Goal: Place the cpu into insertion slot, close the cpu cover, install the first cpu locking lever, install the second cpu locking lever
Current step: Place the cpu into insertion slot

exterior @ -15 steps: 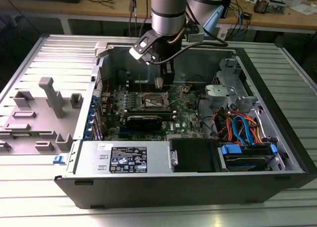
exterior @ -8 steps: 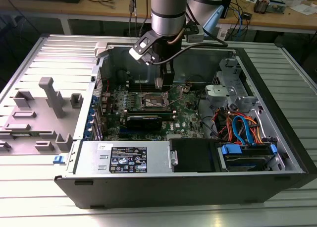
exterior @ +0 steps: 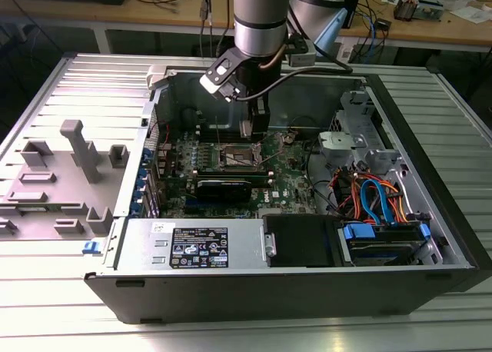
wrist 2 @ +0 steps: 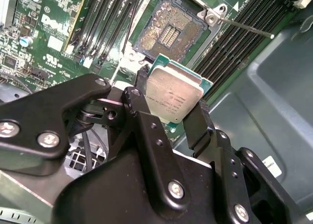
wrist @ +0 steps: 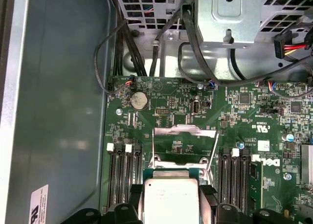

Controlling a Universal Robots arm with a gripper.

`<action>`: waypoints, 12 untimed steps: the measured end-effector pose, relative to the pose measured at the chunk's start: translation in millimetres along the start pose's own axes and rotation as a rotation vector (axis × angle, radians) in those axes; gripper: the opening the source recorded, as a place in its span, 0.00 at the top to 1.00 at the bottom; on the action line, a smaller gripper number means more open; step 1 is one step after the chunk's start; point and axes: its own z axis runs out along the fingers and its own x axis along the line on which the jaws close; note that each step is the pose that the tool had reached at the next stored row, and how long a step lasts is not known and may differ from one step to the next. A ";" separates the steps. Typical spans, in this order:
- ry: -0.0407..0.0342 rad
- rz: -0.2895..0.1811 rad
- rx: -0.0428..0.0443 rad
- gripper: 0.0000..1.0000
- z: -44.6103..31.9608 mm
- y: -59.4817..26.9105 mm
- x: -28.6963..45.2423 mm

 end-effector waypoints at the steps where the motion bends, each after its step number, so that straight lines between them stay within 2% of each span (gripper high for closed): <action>1: -0.0002 0.003 -0.0016 0.46 1.6 -1.4 0.0; 6: -0.0034 0.039 -0.0035 0.46 13.0 -3.7 -0.3; 9: -0.0036 0.040 -0.0035 0.46 22.0 -9.0 -0.4; 12: -0.0034 0.040 -0.0036 0.46 27.1 -12.2 -0.4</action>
